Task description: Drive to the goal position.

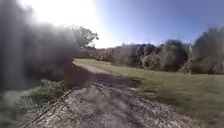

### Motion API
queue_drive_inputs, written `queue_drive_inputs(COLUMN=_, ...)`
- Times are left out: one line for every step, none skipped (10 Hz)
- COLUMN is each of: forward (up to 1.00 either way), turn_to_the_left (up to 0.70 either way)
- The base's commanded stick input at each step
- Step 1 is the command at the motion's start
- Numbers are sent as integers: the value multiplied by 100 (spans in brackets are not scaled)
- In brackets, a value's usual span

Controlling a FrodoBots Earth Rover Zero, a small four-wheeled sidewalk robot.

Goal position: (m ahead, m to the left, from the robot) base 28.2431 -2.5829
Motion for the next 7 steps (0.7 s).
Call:
queue_drive_inputs(forward=50, turn_to_the_left=0)
queue_drive_inputs(forward=50, turn_to_the_left=0)
queue_drive_inputs(forward=50, turn_to_the_left=0)
queue_drive_inputs(forward=50, turn_to_the_left=0)
queue_drive_inputs(forward=50, turn_to_the_left=0)
queue_drive_inputs(forward=50, turn_to_the_left=0)
queue_drive_inputs(forward=50, turn_to_the_left=0)
